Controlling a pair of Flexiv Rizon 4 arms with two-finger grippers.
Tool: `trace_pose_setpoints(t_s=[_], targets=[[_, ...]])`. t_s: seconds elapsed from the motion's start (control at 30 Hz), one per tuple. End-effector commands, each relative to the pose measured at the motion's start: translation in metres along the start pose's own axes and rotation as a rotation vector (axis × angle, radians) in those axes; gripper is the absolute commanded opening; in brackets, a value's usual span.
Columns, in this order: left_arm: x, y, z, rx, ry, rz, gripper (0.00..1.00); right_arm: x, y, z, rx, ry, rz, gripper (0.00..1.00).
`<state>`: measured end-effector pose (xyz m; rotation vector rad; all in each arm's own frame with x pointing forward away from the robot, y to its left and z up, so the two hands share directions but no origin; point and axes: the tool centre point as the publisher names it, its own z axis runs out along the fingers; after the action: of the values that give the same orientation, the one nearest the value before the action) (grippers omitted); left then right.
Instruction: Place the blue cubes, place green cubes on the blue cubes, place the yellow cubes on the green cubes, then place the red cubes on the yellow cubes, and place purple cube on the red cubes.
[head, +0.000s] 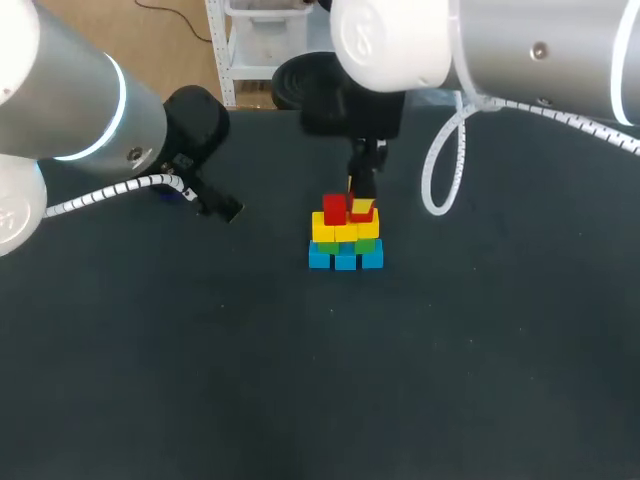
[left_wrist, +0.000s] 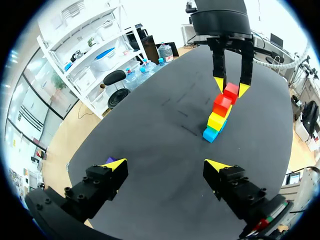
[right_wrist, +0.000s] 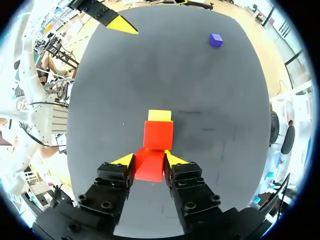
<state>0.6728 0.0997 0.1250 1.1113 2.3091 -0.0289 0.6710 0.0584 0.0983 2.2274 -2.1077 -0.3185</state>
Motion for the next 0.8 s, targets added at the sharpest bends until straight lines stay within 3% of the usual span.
trace_pose_setpoints(t_s=[0.03, 0.8], targets=[[0.0004, 0.0006, 0.0003, 0.002, -0.002, 0.001, 1.0, -0.0015, 0.0001, 0.0006, -0.003, 0.0, -0.004, 0.0], [0.0004, 0.0006, 0.0003, 0.002, -0.002, 0.001, 1.0, -0.0029, -0.0005, 0.0061, -0.017, 0.001, -0.016, 0.0]])
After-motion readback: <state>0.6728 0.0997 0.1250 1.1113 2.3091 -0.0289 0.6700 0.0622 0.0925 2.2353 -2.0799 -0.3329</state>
